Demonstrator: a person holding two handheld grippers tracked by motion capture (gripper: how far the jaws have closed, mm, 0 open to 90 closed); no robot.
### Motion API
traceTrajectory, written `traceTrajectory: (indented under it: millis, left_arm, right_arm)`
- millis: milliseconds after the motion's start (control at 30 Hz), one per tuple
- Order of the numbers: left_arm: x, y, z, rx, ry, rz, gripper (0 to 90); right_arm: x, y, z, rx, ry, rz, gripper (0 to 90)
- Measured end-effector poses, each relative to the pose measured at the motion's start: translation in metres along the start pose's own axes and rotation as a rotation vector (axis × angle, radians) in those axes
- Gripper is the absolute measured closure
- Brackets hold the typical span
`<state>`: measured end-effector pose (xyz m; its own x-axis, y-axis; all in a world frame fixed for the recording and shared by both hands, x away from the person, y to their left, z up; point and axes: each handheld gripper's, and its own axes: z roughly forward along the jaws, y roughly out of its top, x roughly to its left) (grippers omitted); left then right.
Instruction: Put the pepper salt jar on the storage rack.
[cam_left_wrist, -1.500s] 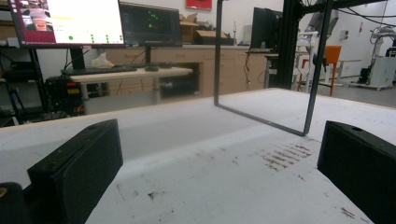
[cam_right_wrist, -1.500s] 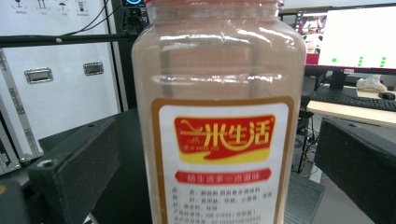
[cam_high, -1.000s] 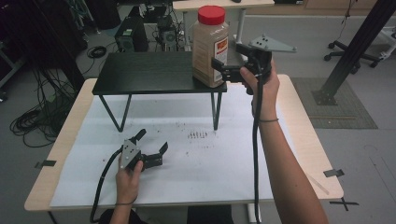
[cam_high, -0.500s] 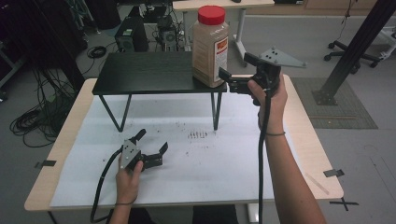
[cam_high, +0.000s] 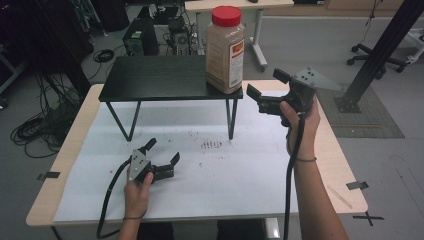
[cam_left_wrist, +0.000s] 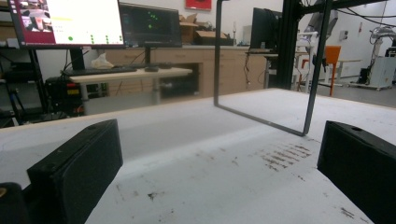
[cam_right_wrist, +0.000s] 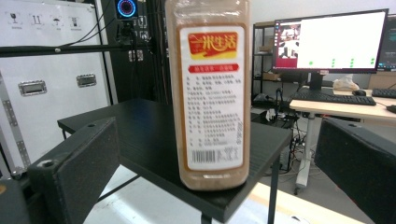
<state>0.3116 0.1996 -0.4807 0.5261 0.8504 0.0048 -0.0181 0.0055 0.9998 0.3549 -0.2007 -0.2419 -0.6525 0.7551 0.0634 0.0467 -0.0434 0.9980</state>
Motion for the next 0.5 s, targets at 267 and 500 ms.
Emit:
traceTrajectory:
  millis: [267,500]
  left_arm:
    - [0.000,0.000,0.000,0.000,-0.001,-0.001,0.3]
    - [0.000,0.000,0.000,0.000,-0.001,-0.002,0.3]
  right_arm:
    - [-0.003,-0.021,-0.016,0.000,-0.008,0.022,0.1]
    - [-0.005,-0.039,-0.028,0.003,-0.009,0.046,0.1]
